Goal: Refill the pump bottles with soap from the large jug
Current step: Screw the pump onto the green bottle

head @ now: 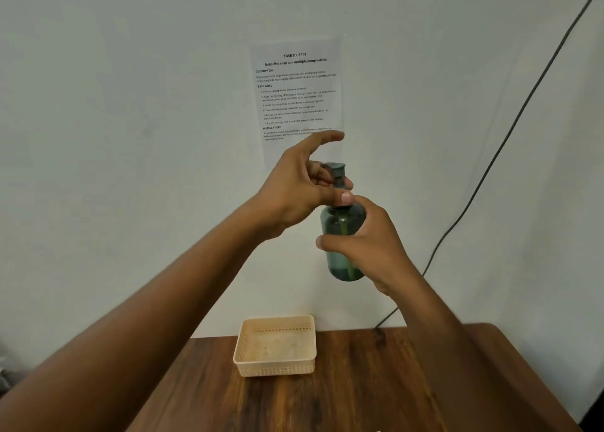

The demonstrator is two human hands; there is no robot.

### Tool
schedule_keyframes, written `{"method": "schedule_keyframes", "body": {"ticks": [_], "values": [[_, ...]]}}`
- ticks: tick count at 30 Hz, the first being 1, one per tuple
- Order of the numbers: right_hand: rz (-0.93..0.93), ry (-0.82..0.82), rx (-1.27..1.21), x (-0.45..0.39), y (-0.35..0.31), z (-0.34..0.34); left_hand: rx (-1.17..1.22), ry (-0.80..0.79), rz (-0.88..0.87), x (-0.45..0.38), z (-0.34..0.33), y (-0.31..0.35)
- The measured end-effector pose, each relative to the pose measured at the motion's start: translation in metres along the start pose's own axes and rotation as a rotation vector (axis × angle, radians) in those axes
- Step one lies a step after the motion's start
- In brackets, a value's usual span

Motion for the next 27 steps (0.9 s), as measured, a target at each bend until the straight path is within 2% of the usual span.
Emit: {"method": "schedule_keyframes", "body": {"ticks": [3, 7, 13, 15, 20, 27], "values": [[-0.004, -0.031, -0.019, 0.001, 0.001, -0.002, 0.120, -0.082, 0.014, 0.000, -0.005, -0.002], [-0.016, -0.037, -0.059, 0.001, 0.005, -0.003, 0.150, -0.066, 0.025, 0.001, -0.007, -0.008], [-0.011, 0.069, -0.039, 0.000, 0.009, 0.001, -0.104, 0.234, -0.007, 0.013, -0.001, -0.010], [-0.011, 0.081, -0.015, 0.001, 0.011, 0.001, -0.141, 0.270, -0.010, 0.015, 0.000, -0.009], [-0.009, 0.033, -0.006, 0.003, 0.015, -0.001, -0.122, 0.209, -0.009, 0.016, -0.002, -0.011], [-0.064, -0.144, -0.055, 0.006, 0.028, -0.014, -0.035, 0.077, 0.006, 0.020, -0.007, -0.021]]}}
Point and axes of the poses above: each hand's wrist, its own x-axis away from the middle knuckle, its own z-axis out of the back of the hand, y = z × x, the point moved 9 cm from there along -x, towards the middle knuckle, and after that the axes turned 9 degrees about -x, right-handed, at the moved point
